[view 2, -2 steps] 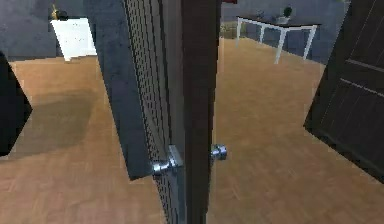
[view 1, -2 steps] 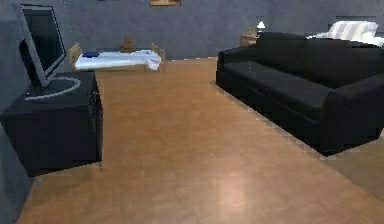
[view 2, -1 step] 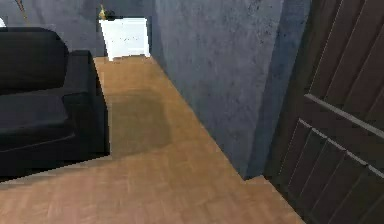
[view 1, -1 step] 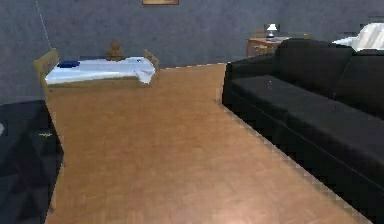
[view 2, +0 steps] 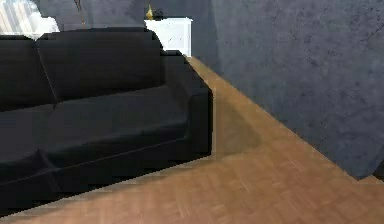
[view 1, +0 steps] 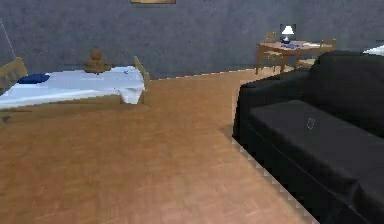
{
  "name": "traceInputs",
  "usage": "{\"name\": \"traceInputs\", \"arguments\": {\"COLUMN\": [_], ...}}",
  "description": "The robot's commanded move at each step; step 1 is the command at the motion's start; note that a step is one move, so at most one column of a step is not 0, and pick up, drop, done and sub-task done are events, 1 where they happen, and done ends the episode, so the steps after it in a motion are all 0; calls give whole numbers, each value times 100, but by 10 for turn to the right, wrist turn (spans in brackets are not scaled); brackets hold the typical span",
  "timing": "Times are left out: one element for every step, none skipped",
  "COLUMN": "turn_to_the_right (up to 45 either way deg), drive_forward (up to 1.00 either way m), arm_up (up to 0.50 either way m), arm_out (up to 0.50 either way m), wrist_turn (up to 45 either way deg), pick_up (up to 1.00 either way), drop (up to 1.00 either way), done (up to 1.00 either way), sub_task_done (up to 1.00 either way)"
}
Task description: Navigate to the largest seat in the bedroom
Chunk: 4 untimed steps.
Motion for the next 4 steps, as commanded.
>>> {"name": "traceInputs", "arguments": {"turn_to_the_right": [0, 30, 0, 0], "drive_forward": [100, 0, 100, 15], "arm_up": [0, 0, 0, 0], "arm_out": [0, 0, 0, 0], "wrist_turn": [0, 0, 0, 0], "pick_up": [0, 0, 0, 0], "drop": [0, 0, 0, 0], "done": [0, 0, 0, 0], "sub_task_done": [0, 0, 0, 0]}}
